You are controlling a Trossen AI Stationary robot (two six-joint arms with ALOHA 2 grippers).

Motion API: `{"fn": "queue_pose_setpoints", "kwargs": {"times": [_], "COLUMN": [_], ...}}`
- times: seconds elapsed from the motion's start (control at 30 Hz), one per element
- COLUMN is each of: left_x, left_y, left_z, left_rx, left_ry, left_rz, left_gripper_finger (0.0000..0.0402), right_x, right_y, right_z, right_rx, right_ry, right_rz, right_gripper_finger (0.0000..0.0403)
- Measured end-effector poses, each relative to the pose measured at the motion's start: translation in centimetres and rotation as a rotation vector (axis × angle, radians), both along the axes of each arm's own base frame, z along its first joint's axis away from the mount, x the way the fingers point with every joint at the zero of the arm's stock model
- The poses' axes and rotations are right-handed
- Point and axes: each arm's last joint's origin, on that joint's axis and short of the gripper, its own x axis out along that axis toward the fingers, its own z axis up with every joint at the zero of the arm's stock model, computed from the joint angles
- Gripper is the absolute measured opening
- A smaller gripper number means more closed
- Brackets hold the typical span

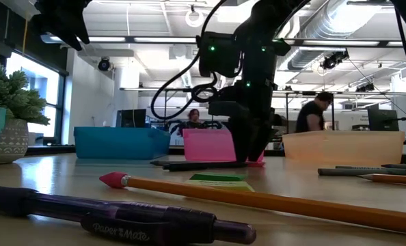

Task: Sort crayons/erasers/pens/pencils in bins
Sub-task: Put the pink eraser into the blue bin

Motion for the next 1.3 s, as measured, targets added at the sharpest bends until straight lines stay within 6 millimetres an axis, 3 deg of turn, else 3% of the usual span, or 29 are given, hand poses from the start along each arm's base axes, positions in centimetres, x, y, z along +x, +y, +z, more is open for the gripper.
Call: {"fn": "queue_pose_setpoints", "kwargs": {"times": [0.33, 0.7, 1.0, 1.3], "left_x": [0.2, -0.2, -1.4, -2.8], "left_y": [-0.3, -0.7, -1.1, -1.4], "left_z": [-0.1, 0.2, 1.6, 1.6], "left_rx": [-0.045, -0.069, -0.064, -0.042], "left_ry": [0.011, 0.046, 0.086, 0.178], "left_rz": [-0.152, -0.278, -0.29, -0.29], "left_gripper_finger": [0.0161, 0.0161, 0.0161, 0.0161], "right_x": [0.0, 0.0, 1.6, 3.0], "right_y": [0.0, 0.1, 0.2, 0.4], "right_z": [-0.4, -0.4, 1.5, 3.7], "right_rx": [0.026, 0.059, 0.088, 0.083], "right_ry": [0.009, 0.012, -0.03, -0.116], "right_rz": [-0.083, -0.082, -0.066, -0.067], "right_gripper_finger": [0.009, 0.0083, 0.0083, 0.0083]}}
